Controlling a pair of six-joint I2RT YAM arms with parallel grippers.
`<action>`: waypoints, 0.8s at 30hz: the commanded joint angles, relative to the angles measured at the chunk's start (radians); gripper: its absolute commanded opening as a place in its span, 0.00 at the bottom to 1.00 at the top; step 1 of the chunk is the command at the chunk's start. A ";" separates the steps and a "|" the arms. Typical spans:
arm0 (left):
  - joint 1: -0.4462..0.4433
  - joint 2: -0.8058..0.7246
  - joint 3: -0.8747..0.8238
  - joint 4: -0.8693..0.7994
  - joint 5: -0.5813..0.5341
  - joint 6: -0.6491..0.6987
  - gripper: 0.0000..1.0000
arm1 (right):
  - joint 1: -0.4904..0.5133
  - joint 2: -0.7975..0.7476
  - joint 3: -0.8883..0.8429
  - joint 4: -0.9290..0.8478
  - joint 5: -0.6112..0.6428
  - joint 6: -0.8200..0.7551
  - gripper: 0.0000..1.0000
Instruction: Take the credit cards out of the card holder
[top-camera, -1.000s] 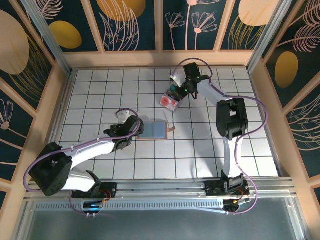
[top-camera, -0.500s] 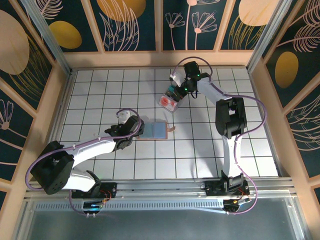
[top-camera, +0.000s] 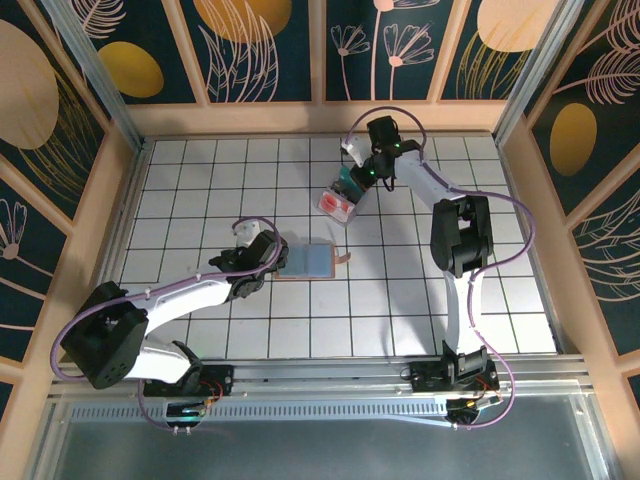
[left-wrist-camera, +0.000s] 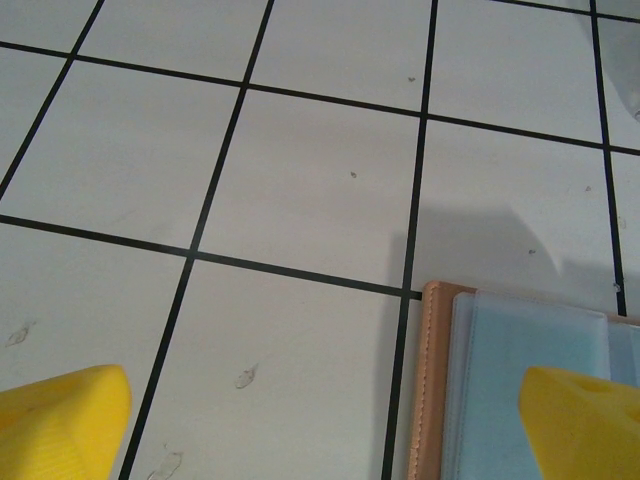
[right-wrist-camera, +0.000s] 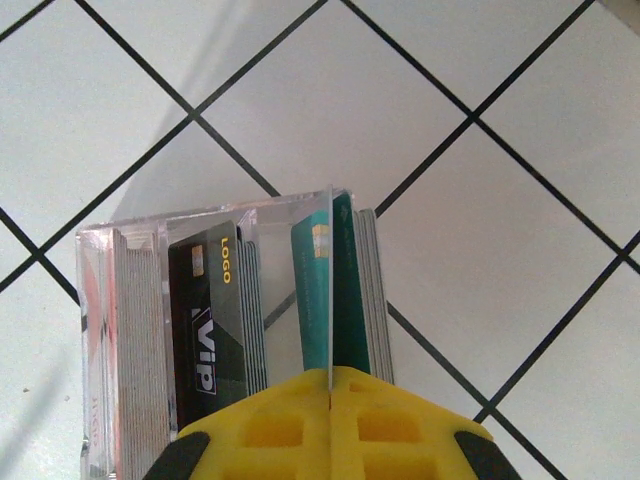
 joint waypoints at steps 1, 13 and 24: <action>0.005 0.009 0.030 -0.010 -0.013 0.006 0.99 | -0.003 -0.010 0.045 -0.020 0.028 0.006 0.00; 0.005 0.011 0.038 -0.010 -0.019 0.015 0.99 | -0.004 0.036 0.090 -0.072 0.064 -0.048 0.00; 0.005 0.019 0.049 -0.014 -0.024 0.029 0.99 | -0.005 0.104 0.100 -0.118 0.068 -0.057 0.00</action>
